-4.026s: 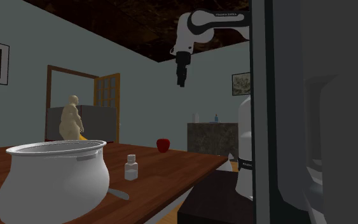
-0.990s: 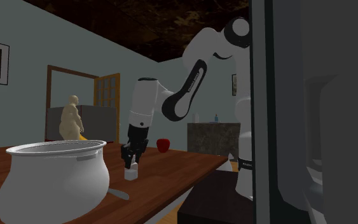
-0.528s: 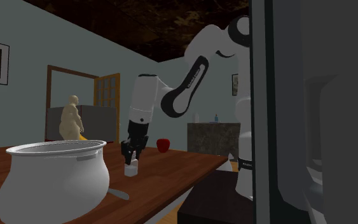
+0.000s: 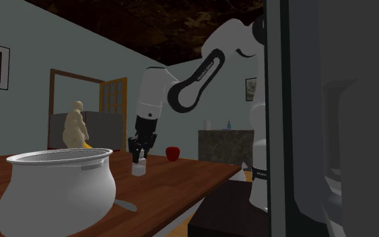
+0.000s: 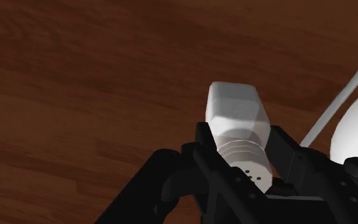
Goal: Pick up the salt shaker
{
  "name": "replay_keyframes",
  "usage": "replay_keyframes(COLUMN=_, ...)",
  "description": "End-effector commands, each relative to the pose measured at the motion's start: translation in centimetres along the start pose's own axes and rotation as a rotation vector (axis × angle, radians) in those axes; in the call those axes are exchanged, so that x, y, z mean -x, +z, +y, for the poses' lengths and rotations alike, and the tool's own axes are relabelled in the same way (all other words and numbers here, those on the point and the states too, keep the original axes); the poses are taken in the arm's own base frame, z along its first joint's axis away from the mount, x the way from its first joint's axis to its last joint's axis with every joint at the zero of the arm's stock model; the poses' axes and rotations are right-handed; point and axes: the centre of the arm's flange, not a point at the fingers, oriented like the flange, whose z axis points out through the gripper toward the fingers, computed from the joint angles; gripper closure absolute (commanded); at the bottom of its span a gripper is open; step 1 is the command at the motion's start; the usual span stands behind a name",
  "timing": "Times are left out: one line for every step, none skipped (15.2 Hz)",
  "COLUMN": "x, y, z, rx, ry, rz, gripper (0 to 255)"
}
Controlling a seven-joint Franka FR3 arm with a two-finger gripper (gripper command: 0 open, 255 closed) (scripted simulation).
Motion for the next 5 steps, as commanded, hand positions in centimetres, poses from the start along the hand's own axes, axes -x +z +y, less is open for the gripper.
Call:
replay_keyframes(x=-0.3, y=-1.2, z=0.1, rx=-0.001, ry=0.0, rz=-0.001, gripper=255)
replay_keyframes(x=-0.4, y=-1.7, z=0.2, rx=-0.001, ry=0.0, rz=-0.001, gripper=255)
replay_keyframes(x=-0.6, y=-2.2, z=0.2, rx=-0.001, ry=0.0, rz=-0.001, gripper=255)
replay_keyframes(x=-0.6, y=-2.2, z=0.2, rx=-0.001, ry=0.0, rz=-0.001, gripper=255)
replay_keyframes(x=-0.6, y=-2.2, z=0.2, rx=-0.001, ry=0.0, rz=-0.001, gripper=255)
